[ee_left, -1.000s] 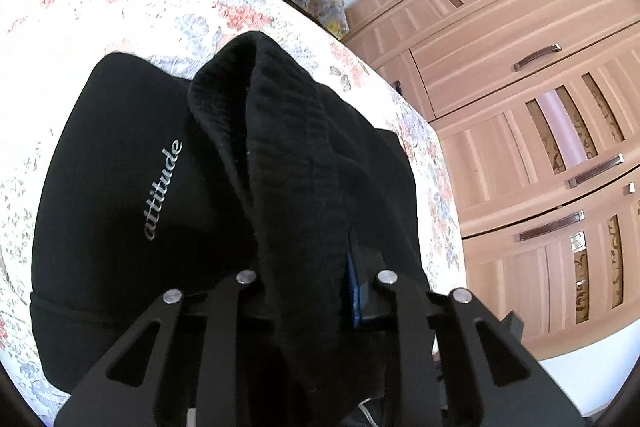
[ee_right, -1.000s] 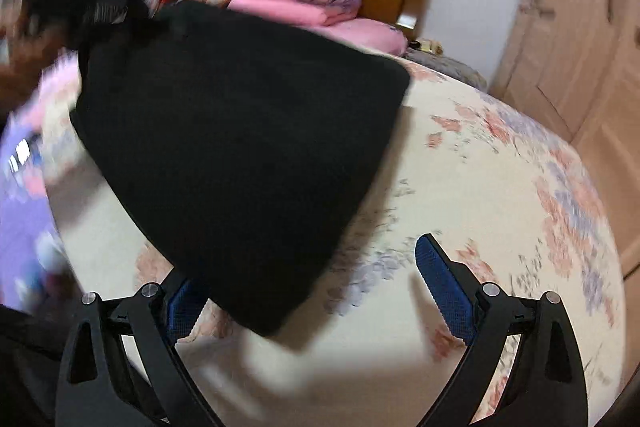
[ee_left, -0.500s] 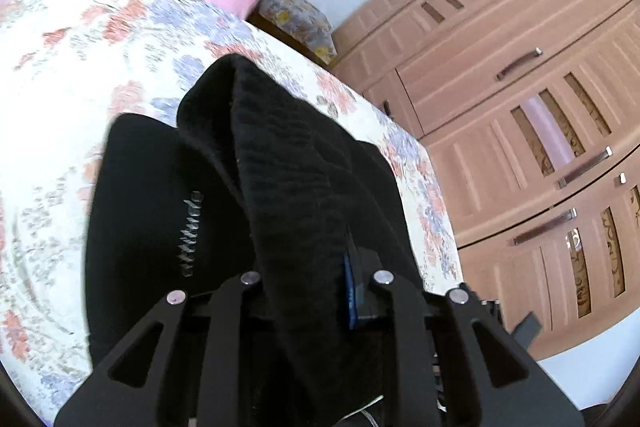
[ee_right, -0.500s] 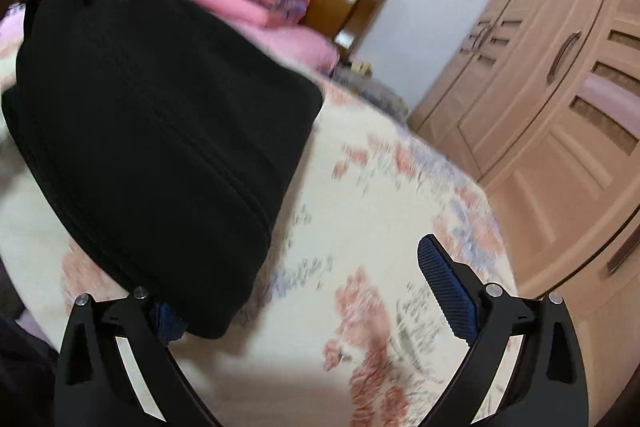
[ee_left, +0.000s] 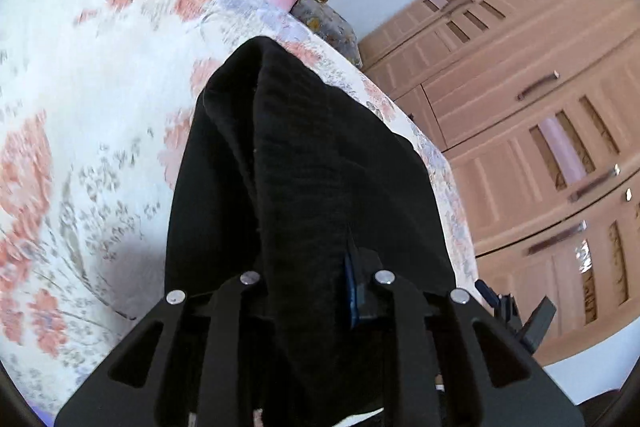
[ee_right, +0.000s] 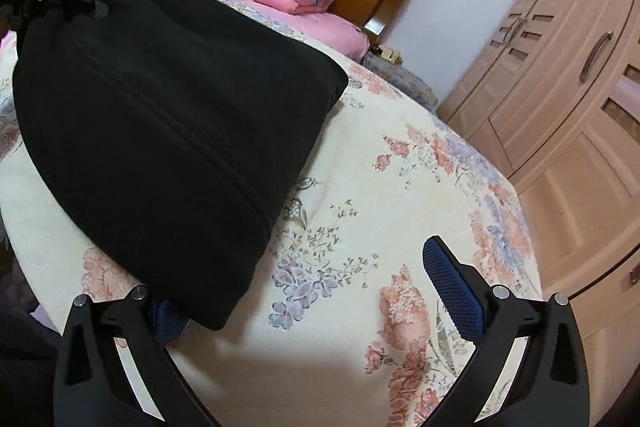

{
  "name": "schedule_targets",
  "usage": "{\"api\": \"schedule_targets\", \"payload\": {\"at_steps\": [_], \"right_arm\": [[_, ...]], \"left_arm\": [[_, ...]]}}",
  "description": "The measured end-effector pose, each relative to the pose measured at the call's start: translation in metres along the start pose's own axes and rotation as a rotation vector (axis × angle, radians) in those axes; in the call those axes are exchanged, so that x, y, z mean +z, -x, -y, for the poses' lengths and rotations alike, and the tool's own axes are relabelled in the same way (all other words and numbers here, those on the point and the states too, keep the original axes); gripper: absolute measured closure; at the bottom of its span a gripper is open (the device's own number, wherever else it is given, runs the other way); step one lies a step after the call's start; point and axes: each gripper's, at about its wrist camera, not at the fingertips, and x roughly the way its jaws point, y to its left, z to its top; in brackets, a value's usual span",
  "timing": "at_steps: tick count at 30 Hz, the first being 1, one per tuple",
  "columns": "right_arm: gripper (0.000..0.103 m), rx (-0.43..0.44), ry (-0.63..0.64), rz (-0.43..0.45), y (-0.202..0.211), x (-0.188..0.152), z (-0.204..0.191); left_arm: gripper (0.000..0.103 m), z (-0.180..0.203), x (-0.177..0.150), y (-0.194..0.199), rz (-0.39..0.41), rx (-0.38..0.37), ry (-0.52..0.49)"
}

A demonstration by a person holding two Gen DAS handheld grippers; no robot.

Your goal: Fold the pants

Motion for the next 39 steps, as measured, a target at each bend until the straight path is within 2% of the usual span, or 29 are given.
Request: {"api": "schedule_targets", "payload": {"at_steps": [3, 5, 6, 8, 11, 12, 13, 14, 15, 16, 17, 18, 20, 22, 24, 25, 26, 27, 28, 29, 31, 33, 34, 36, 37, 39], "right_arm": [[0.004, 0.053, -0.035, -0.022, -0.009, -0.005, 0.002], [0.004, 0.085, -0.035, -0.022, -0.008, -0.004, 0.002], [0.004, 0.108, -0.038, -0.022, -0.008, -0.004, 0.004], [0.004, 0.215, -0.048, -0.033, -0.008, -0.006, 0.01], [0.004, 0.457, -0.015, -0.059, -0.003, -0.016, 0.02], [0.004, 0.545, -0.008, -0.045, 0.004, -0.021, 0.029], [0.004, 0.58, -0.022, -0.025, 0.008, -0.022, 0.038], [0.004, 0.628, -0.06, 0.004, 0.012, -0.021, 0.053], [0.004, 0.659, -0.092, 0.021, 0.013, -0.018, 0.064], [0.004, 0.701, -0.143, 0.058, 0.013, -0.009, 0.083], [0.004, 0.721, -0.176, 0.092, 0.01, 0.0, 0.096], [0.004, 0.741, -0.206, 0.128, 0.006, 0.012, 0.108], [0.004, 0.836, -0.26, 0.2, -0.013, 0.046, 0.128], [0.004, 0.987, -0.301, 0.207, -0.046, 0.082, 0.137], [0.004, 1.063, -0.299, 0.162, -0.076, 0.11, 0.13], [0.004, 1.099, -0.286, 0.141, -0.092, 0.126, 0.122], [0.004, 1.124, -0.278, 0.123, -0.105, 0.137, 0.116], [0.004, 1.141, -0.265, 0.095, -0.118, 0.146, 0.108], [0.004, 1.145, -0.243, 0.034, -0.14, 0.156, 0.094], [0.004, 1.137, -0.237, -0.03, -0.161, 0.159, 0.083], [0.008, 1.062, -0.222, -0.119, -0.198, 0.162, 0.071], [0.01, 1.075, -0.259, -0.085, -0.2, 0.169, 0.078], [0.009, 1.048, -0.276, -0.084, -0.195, 0.173, 0.081], [0.005, 0.99, -0.248, -0.017, -0.176, 0.18, 0.082], [0.004, 0.994, -0.224, -0.004, -0.168, 0.184, 0.077], [0.004, 1.097, -0.175, -0.034, -0.166, 0.188, 0.058]], "left_arm": [[0.082, -0.019, -0.004, -0.014, -0.043, 0.025, 0.043], [0.082, -0.034, -0.01, -0.017, -0.02, -0.038, 0.107], [0.082, -0.034, -0.012, -0.014, -0.01, -0.033, 0.112], [0.08, -0.03, -0.013, -0.011, 0.003, -0.002, 0.108], [0.067, -0.022, -0.014, -0.004, 0.014, 0.07, 0.127], [0.054, -0.017, -0.014, 0.0, 0.017, 0.107, 0.123], [0.047, -0.01, -0.013, 0.009, 0.036, 0.188, 0.112], [0.023, -0.002, -0.013, 0.02, 0.072, 0.298, 0.11], [0.014, 0.008, -0.01, 0.038, 0.155, 0.488, 0.114], [0.014, 0.019, -0.006, 0.052, 0.236, 0.588, 0.094], [0.014, 0.031, -0.002, 0.059, 0.277, 0.603, 0.056], [0.014, 0.048, 0.003, 0.061, 0.295, 0.575, -0.001], [0.014, 0.083, 0.014, 0.048, 0.266, 0.418, -0.119], [0.013, 0.106, 0.022, 0.017, 0.184, 0.3, -0.203], [0.013, 0.109, 0.024, -0.013, 0.118, 0.298, -0.252], [0.014, 0.099, 0.024, -0.031, 0.081, 0.341, -0.252], [0.016, 0.085, 0.022, -0.041, 0.048, 0.383, -0.224], [0.023, 0.065, 0.017, -0.048, 0.02, 0.387, -0.187], [0.024, 0.052, 0.015, -0.048, 0.017, 0.359, -0.167], [0.026, 0.041, 0.012, -0.042, 0.045, 0.315, -0.163], [0.031, 0.03, 0.012, -0.032, 0.058, 0.267, -0.135], [0.032, 0.031, 0.015, -0.033, 0.057, 0.266, -0.128], [0.032, 0.03, 0.015, -0.033, 0.056, 0.261, -0.13], [0.032, 0.032, 0.013, -0.034, 0.06, 0.259, -0.127], [0.032, 0.031, 0.012, -0.034, 0.062, 0.261, -0.13], [0.03, 0.034, 0.013, -0.035, 0.064, 0.26, -0.133]]}}
